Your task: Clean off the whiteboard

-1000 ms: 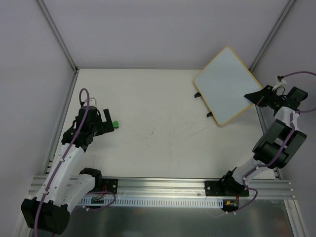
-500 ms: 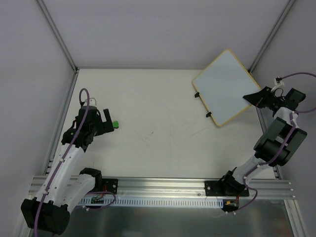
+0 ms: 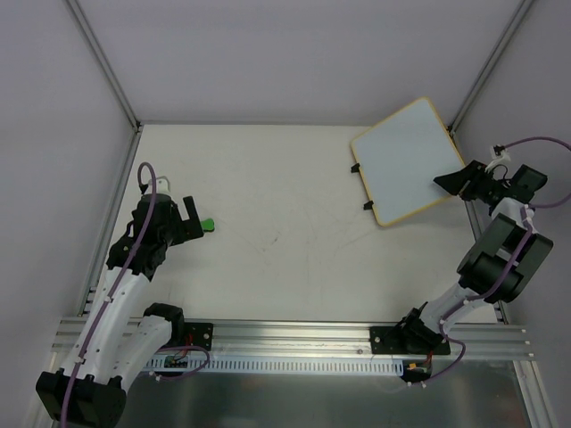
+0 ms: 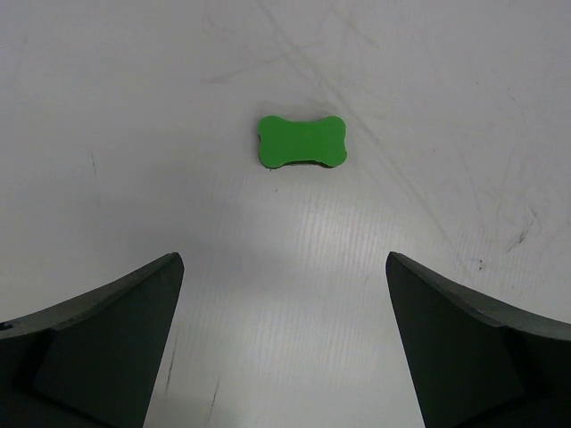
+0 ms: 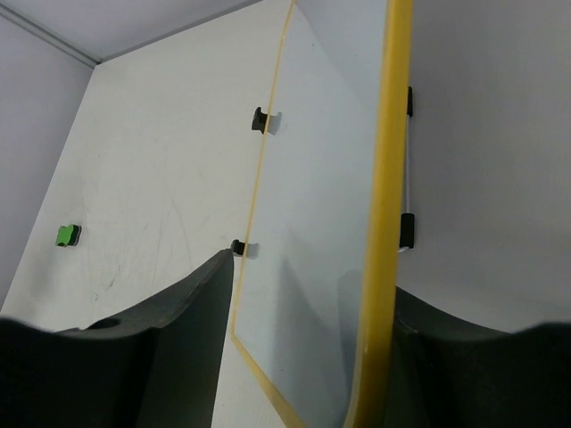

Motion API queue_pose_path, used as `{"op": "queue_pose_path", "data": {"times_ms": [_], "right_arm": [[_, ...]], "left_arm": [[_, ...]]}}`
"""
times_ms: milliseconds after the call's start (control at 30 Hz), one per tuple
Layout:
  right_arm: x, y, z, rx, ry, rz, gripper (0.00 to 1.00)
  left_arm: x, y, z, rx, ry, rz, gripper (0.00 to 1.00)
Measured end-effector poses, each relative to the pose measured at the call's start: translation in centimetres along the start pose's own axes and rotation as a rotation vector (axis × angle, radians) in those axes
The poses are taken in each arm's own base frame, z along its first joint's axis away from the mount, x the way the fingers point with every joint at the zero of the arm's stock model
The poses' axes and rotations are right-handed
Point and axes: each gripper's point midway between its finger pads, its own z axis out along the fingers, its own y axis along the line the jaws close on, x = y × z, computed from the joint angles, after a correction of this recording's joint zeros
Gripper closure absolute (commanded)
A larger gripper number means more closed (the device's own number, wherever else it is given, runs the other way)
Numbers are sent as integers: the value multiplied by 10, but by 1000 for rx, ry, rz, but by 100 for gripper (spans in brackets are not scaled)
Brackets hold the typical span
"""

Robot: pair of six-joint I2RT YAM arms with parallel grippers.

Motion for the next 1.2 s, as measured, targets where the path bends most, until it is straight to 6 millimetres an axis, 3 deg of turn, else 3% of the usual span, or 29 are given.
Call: {"op": "queue_pose_path", "data": {"times_ms": [167, 333, 400, 600, 867, 1033, 1133, 1200], "right_arm": [[6, 2, -3, 30, -1, -2, 34], [16, 7, -10, 81, -3, -5, 7], [16, 9, -14, 104, -10, -13, 2], [17, 10, -37, 247, -47, -28, 1], [18, 11, -100, 659, -115, 47, 1], [-4, 27, -149, 905, -171, 73, 1], [-35, 56, -166, 953, -242, 20, 1], [-62, 85, -172, 943, -291, -32, 1]], "left_arm": [[-2, 0, -3, 6, -16, 2, 1], [-3, 0, -5, 9, -24, 7, 1], [-4, 0, -5, 10, -27, 10, 1], [-7, 0, -10, 20, -51, 4, 1], [-10, -5, -18, 60, -76, -4, 1], [-10, -8, -20, 81, -74, -3, 1], [-16, -9, -28, 86, -76, -2, 1], [-31, -12, -39, 96, -108, -7, 1]]}}
